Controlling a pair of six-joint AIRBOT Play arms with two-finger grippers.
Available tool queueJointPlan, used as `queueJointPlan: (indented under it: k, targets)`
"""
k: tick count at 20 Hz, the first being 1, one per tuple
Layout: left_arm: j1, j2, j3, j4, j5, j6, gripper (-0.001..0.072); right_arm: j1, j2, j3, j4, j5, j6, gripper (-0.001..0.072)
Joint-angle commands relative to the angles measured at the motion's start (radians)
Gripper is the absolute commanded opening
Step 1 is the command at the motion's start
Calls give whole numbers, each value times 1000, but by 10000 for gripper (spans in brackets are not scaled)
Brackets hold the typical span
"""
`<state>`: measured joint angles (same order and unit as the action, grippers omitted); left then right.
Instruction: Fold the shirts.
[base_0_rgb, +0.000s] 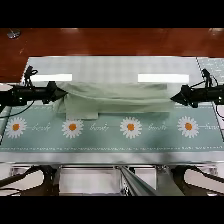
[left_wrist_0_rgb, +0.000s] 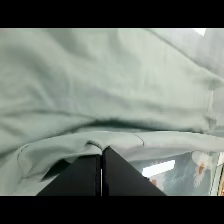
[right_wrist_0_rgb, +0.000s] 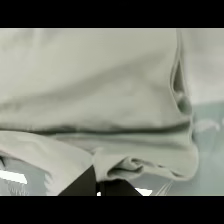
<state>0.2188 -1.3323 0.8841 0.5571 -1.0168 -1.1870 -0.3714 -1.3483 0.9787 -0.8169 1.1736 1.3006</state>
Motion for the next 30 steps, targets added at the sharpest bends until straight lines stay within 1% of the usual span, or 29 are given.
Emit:
queueJointPlan:
  k: [1,4,5,8,10,12,13,14,15,16,17,19,20,21,22,23,24,26,27,28,30]
  targets:
    - [-23,-168,163,5,-4,-85,21,48,-119,122,0,-51,39,34]
    - [-28,-294,316,22,-39,-132,21,81,-217,234,-1,-49,62,34]
    - [-28,-326,363,36,-39,-161,21,88,-247,270,-1,-51,76,35]
    - [-27,-388,470,169,-43,-262,20,87,-315,354,-4,-51,112,34]
    - [-28,-417,506,230,-73,-274,21,93,-348,383,2,-51,114,34]
    - [-32,-431,508,229,-74,-258,21,106,-379,390,4,-64,113,36]
    - [-38,-432,509,229,-59,-229,99,113,-394,390,5,-76,113,147]
    - [-44,-431,514,229,-65,-228,504,117,-404,391,14,-77,116,505]
    - [-45,-431,536,238,-113,-207,707,116,-406,397,16,-66,97,615]
    - [-34,-431,576,266,-174,-192,706,98,-404,415,-2,-39,103,615]
    - [-11,-431,634,328,-251,-232,706,71,-402,441,-6,11,109,615]
    - [48,-408,718,515,-378,-353,704,-5,-374,466,-29,90,112,615]
    - [77,-375,720,597,-400,-389,705,-40,-352,465,-95,117,124,615]
    - [98,-332,700,645,-388,-401,704,-65,-339,458,-175,131,161,615]
    - [111,-280,661,660,-341,-400,704,-81,-332,435,-230,135,189,615]
    - [113,-212,593,658,-253,-400,704,-84,-332,404,-239,133,189,615]
    - [100,-138,509,646,-150,-400,704,-79,-334,360,-218,114,182,615]
    - [32,29,299,590,64,-392,704,-56,-348,289,-126,79,121,615]
    - [-15,97,211,573,130,-390,704,-41,-365,278,-95,76,100,615]
    - [-71,155,135,566,169,-373,704,-18,-384,278,-79,76,94,615]
    - [-176,210,56,564,169,-370,704,28,-407,280,-45,55,92,615]
